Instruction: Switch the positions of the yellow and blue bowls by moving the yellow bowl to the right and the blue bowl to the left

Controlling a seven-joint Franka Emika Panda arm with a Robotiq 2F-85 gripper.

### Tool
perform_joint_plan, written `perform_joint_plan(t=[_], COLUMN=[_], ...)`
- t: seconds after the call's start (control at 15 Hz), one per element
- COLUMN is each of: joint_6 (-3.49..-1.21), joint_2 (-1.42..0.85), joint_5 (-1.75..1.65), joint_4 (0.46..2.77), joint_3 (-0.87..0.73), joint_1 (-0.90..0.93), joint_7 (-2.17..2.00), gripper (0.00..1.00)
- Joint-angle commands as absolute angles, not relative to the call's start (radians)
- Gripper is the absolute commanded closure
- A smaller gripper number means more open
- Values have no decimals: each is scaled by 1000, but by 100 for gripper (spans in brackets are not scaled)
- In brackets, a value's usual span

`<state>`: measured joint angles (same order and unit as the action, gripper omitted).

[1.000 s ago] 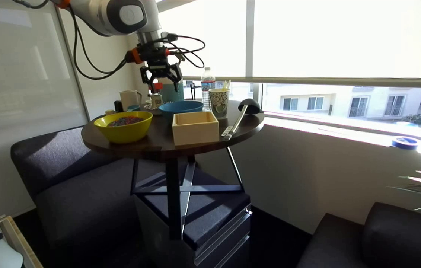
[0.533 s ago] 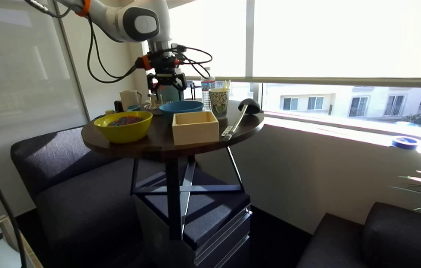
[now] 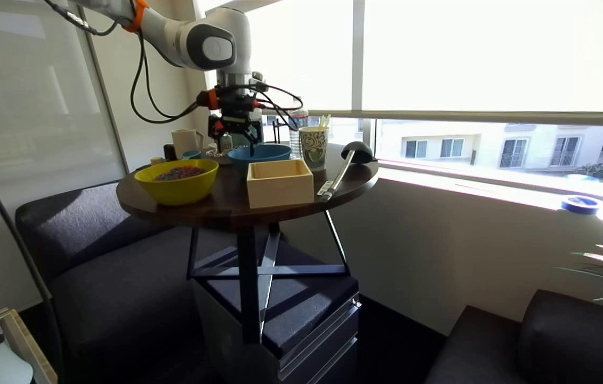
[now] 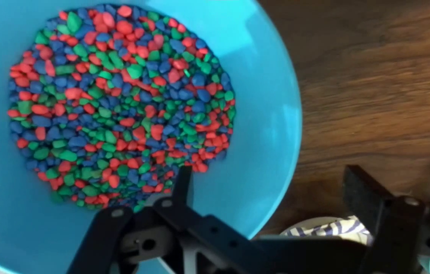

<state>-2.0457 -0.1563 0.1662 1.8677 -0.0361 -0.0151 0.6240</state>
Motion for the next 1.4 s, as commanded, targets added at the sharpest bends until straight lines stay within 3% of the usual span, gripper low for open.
perform_joint_plan(t=[0.0,1.33], joint_6=[-2007,-2009], joint_2=[-190,-89], joint_5=[200,276], joint_4=[1840,2016], joint_3=[-8,55], joint_1=[-39,-19], joint_7=[644,614], gripper=[0,0])
